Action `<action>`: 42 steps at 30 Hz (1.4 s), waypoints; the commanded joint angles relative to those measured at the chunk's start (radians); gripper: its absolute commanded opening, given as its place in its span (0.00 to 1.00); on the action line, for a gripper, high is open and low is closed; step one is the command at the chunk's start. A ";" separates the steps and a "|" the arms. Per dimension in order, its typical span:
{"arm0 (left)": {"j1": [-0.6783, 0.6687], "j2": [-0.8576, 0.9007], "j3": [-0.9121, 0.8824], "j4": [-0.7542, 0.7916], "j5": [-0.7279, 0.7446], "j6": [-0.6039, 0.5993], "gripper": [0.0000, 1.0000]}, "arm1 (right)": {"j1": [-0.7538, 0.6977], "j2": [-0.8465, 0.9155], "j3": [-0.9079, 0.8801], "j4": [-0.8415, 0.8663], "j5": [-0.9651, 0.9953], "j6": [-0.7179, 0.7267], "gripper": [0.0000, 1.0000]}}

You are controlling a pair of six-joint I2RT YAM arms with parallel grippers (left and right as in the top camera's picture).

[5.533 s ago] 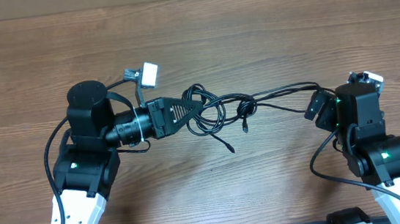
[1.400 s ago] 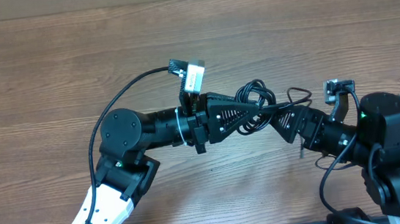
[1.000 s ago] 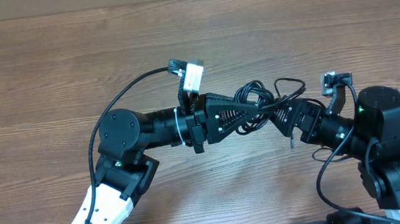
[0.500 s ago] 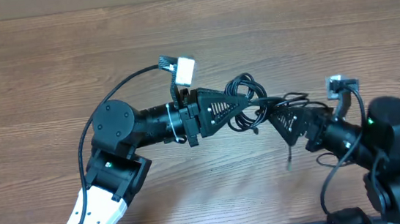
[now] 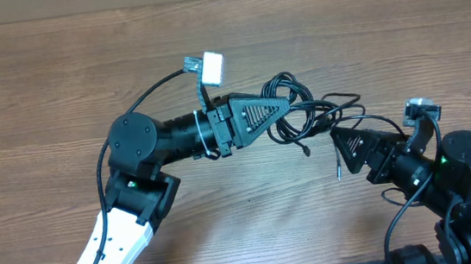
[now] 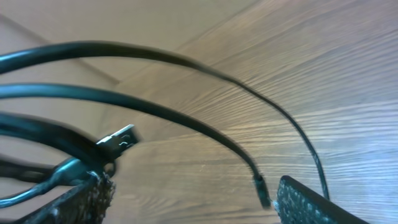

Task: Untangle cables

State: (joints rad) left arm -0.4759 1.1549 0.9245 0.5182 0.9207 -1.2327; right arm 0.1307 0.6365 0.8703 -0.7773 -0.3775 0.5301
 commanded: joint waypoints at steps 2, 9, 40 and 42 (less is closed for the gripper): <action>0.003 -0.010 0.034 0.014 0.033 -0.067 0.04 | -0.006 -0.007 -0.007 0.011 0.069 -0.002 0.89; 0.003 -0.010 0.034 0.014 0.033 -0.078 0.04 | -0.006 -0.007 -0.007 0.069 -0.047 -0.016 0.90; 0.106 -0.010 0.034 -0.235 0.188 0.644 0.04 | -0.006 0.042 -0.006 -0.180 -0.578 -0.729 0.98; 0.109 -0.010 0.034 -0.286 0.212 0.657 0.04 | -0.006 0.042 -0.006 -0.107 -0.695 -0.740 0.98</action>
State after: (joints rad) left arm -0.3763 1.1549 0.9329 0.2531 1.0927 -0.6716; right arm 0.1257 0.6853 0.8665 -0.9276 -0.8738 -0.1089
